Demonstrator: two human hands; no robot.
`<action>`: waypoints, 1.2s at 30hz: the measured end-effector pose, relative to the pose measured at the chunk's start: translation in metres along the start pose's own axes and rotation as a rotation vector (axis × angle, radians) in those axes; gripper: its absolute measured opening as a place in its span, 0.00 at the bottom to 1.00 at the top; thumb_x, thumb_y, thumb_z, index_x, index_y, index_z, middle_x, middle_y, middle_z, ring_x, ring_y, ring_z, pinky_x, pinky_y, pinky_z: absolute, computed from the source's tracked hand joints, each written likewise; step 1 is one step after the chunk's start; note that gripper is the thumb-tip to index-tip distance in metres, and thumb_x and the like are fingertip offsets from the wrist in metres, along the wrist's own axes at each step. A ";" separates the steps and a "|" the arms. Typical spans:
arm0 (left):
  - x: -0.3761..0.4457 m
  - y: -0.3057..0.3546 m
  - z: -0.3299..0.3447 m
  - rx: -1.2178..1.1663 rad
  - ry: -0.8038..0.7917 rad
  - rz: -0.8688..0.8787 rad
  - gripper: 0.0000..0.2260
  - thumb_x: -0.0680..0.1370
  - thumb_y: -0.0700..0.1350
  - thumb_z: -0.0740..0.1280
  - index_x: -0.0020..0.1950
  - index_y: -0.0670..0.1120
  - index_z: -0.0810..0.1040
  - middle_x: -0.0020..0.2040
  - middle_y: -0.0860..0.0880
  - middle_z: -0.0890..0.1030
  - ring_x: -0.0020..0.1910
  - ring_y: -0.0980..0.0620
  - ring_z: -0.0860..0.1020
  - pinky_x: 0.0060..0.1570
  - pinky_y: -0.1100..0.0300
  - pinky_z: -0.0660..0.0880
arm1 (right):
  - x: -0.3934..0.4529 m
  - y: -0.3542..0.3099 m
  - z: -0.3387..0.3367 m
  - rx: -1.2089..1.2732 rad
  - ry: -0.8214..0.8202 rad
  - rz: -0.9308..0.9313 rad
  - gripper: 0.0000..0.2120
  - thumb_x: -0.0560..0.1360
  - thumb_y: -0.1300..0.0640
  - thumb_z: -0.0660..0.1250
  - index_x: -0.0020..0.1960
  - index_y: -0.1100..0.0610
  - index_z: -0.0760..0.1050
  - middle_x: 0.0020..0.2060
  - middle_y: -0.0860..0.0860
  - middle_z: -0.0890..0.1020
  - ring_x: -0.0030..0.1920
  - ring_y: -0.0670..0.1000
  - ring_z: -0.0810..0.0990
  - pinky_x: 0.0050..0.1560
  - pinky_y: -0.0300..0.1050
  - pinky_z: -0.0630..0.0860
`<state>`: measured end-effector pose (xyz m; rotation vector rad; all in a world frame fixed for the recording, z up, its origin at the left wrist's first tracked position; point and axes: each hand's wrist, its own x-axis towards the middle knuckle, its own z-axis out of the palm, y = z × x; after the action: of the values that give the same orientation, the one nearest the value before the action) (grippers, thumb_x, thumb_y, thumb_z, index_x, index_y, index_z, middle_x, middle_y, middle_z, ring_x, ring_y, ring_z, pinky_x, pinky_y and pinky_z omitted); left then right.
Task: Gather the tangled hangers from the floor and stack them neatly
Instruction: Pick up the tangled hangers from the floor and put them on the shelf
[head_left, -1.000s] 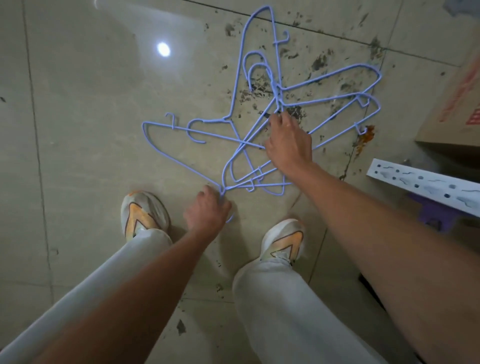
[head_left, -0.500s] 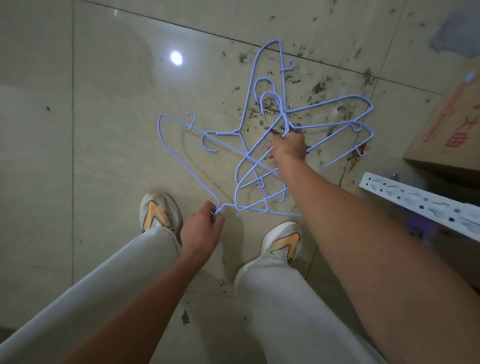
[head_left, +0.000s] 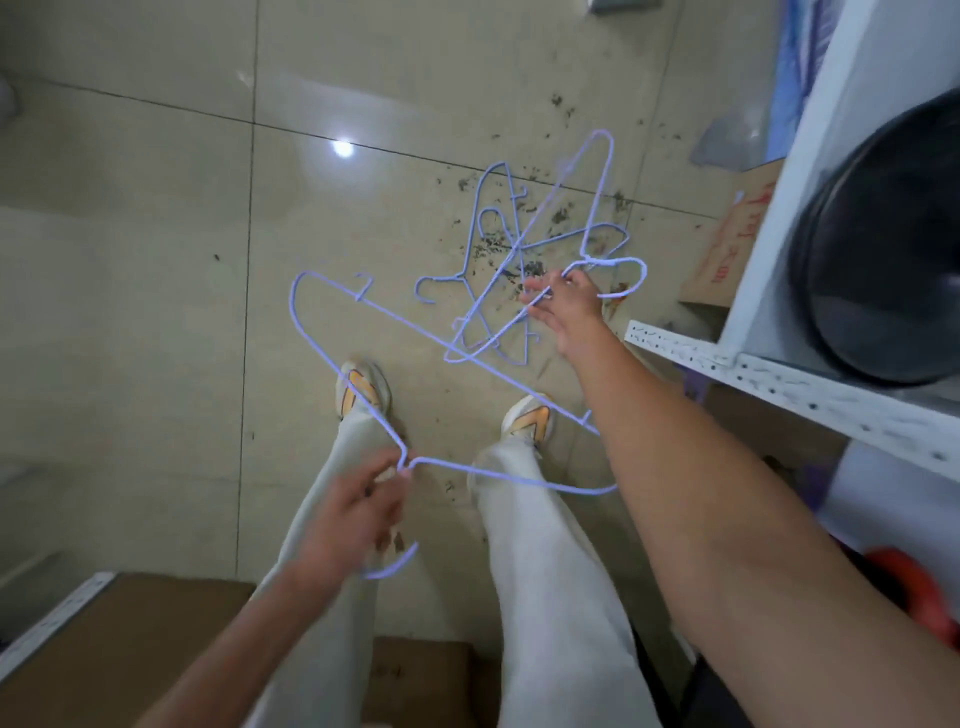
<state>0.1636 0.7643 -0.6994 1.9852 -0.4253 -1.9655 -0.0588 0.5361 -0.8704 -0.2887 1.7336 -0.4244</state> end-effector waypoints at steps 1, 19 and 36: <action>-0.021 0.016 -0.009 -0.070 -0.040 -0.017 0.15 0.85 0.38 0.63 0.44 0.54 0.83 0.26 0.52 0.72 0.23 0.56 0.66 0.24 0.65 0.66 | -0.023 -0.009 -0.002 -0.041 -0.015 -0.036 0.05 0.86 0.58 0.58 0.51 0.57 0.68 0.54 0.64 0.85 0.44 0.59 0.83 0.42 0.49 0.79; -0.208 0.271 -0.067 0.045 -0.162 0.242 0.12 0.83 0.52 0.60 0.51 0.53 0.84 0.55 0.56 0.86 0.60 0.56 0.81 0.63 0.51 0.70 | -0.396 -0.102 -0.097 -0.283 0.063 -0.453 0.10 0.85 0.61 0.59 0.55 0.49 0.76 0.54 0.61 0.87 0.38 0.58 0.83 0.34 0.43 0.72; -0.236 0.385 0.075 0.631 -0.562 0.381 0.11 0.74 0.41 0.67 0.53 0.50 0.84 0.43 0.46 0.85 0.41 0.47 0.85 0.46 0.54 0.80 | -0.519 -0.062 -0.087 0.535 0.624 -0.558 0.11 0.73 0.47 0.71 0.44 0.55 0.81 0.35 0.56 0.84 0.35 0.51 0.79 0.43 0.59 0.79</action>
<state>0.0893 0.5140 -0.3236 1.4162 -1.5925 -2.2660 -0.0412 0.7076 -0.3698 -0.2602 2.0341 -1.4825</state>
